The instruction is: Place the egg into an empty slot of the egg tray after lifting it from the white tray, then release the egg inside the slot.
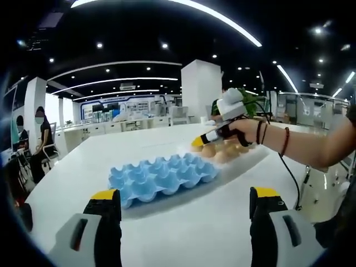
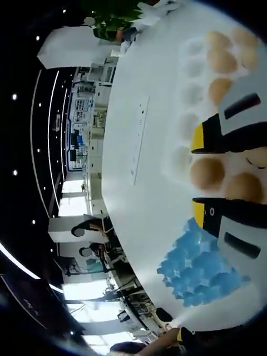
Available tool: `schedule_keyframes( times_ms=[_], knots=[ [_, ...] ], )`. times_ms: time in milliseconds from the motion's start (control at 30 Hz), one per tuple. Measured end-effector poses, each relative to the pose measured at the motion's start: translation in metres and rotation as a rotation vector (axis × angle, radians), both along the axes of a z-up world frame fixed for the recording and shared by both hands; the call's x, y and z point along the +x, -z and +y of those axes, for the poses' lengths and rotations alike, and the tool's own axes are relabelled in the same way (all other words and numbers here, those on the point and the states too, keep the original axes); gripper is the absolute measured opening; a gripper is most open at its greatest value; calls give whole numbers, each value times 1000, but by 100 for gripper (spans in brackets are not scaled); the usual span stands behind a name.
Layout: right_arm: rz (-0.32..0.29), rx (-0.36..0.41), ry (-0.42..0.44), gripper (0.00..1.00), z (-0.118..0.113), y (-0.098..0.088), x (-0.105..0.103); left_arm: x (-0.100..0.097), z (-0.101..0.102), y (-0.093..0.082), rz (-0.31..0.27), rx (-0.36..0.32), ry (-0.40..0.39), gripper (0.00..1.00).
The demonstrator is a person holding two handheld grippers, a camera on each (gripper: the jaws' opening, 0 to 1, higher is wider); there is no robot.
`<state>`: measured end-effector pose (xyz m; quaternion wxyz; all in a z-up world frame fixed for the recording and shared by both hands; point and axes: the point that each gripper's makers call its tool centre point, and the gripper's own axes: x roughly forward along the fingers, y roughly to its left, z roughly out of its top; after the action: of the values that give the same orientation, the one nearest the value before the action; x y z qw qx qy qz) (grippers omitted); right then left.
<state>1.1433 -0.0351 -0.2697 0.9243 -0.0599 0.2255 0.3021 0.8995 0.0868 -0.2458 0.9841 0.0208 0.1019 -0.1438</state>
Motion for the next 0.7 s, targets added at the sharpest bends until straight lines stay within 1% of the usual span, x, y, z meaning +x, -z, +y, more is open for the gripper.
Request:
schedule_keyframes(
  times_ms=[67,100,167,200,233,333,400,500,533,567,600,700],
  knots=[
    [-16,-36,22,32,0,2,1,0,0,0,0,-1,-2,98],
    [-9,-52,32,31,0,4,0,0,0,1,3,0,-2,98],
    [17,-23,46,31,5,7,0,1,-1,2,5,2,0,98],
    [18,-10,70,31,4,7,2,1,-1,2,5,3,2,98],
    [21,-17,76,31,2,8,2,1,-2,1,3,3,4,98],
    [41,8,122,30,-1,9,5,0,-2,1,1,2,7,97],
    [48,-4,136,29,0,10,7,-1,-2,3,8,8,7,97],
    [77,-4,191,27,-2,12,11,0,-1,5,18,19,3,97],
    [81,-14,204,27,-3,12,12,0,0,5,17,20,3,97],
    [85,-13,210,27,-2,13,13,0,0,4,15,19,3,97],
    [97,-5,235,27,-3,14,13,0,0,4,12,14,2,97],
    [119,-8,257,27,-3,16,13,0,0,2,5,7,4,97]
  ],
)
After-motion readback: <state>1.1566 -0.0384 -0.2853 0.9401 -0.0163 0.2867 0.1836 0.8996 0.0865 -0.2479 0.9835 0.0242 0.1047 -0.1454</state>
